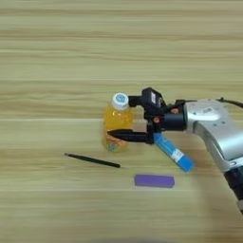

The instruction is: Move the objects on the table

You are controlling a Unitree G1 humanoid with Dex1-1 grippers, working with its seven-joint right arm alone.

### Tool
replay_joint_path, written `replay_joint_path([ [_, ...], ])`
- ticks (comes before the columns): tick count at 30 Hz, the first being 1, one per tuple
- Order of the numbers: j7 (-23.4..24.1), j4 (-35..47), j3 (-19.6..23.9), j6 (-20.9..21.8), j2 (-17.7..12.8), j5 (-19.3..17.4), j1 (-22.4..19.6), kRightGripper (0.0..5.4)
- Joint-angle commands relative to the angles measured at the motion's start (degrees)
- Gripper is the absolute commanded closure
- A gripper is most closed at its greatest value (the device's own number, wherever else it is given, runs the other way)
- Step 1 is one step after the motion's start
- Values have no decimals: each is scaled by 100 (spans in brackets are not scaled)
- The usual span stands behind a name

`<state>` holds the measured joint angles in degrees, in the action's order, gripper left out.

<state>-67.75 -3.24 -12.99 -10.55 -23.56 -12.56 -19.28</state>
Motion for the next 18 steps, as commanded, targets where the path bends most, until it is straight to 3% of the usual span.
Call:
replay_joint_path([
  [1,163,174,150,172,-45,-56,-312,62],
  [7,164,206,192,154,-50,-92,-328,4],
  [18,141,294,363,153,-89,-195,-365,4],
])
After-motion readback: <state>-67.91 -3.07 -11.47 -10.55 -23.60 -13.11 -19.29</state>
